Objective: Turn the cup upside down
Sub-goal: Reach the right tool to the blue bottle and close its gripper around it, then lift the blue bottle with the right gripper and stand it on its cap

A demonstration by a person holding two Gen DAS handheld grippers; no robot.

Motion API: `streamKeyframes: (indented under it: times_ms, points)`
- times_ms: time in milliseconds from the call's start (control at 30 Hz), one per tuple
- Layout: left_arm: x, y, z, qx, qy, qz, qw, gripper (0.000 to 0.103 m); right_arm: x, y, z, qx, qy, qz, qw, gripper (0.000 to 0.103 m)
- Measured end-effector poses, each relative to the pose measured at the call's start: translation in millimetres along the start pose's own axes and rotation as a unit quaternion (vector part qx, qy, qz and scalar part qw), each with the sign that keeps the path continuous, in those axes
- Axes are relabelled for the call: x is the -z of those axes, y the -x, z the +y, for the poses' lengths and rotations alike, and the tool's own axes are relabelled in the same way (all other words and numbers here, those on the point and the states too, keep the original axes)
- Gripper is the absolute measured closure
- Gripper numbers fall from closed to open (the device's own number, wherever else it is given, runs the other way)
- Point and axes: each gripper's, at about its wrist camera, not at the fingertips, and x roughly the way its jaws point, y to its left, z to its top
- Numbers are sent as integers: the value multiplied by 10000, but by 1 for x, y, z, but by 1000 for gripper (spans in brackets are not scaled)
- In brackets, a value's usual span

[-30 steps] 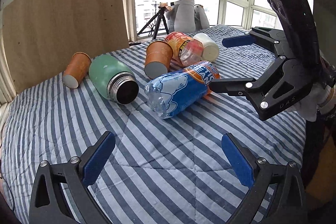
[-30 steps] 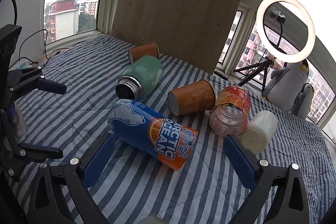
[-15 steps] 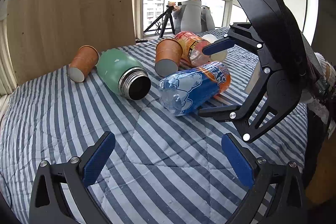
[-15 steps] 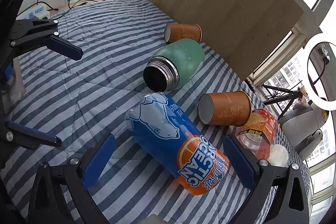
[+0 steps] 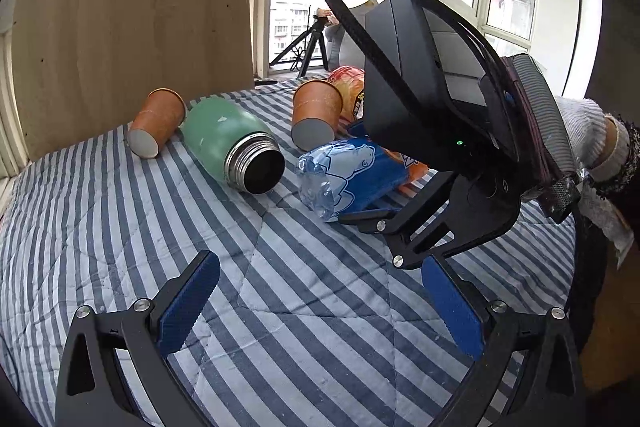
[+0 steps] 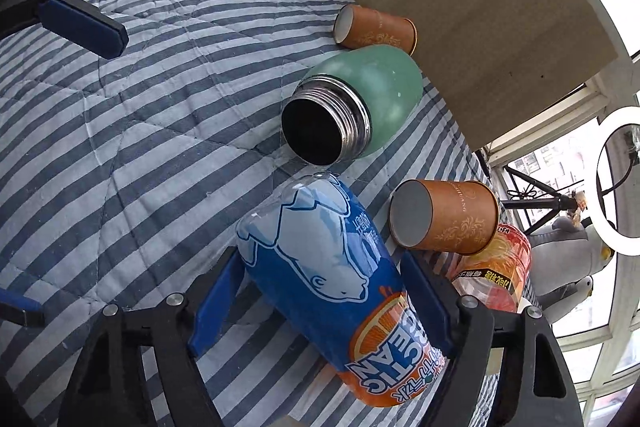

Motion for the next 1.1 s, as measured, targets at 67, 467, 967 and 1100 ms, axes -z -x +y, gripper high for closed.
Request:
streamKeyframes:
  times_ms: [67,467,967,1100]
  points:
    - [0,1,3,-13,61,-10,10000,1,0,3,-1,23,-95,-71,9999,28]
    - [2,-1,8,-54,185,-12,9998,1,43,37,-80,-1453,-3685,-2256,8901,31]
    - [1,-10,7,-207,137,-21,9997,1,72,30,-68,-1395,-4068,-2263,8740,34]
    - [0,-9,2,-300,90,-147,9994,1,85,30,-64,-1228,-4112,-2070,8792,34]
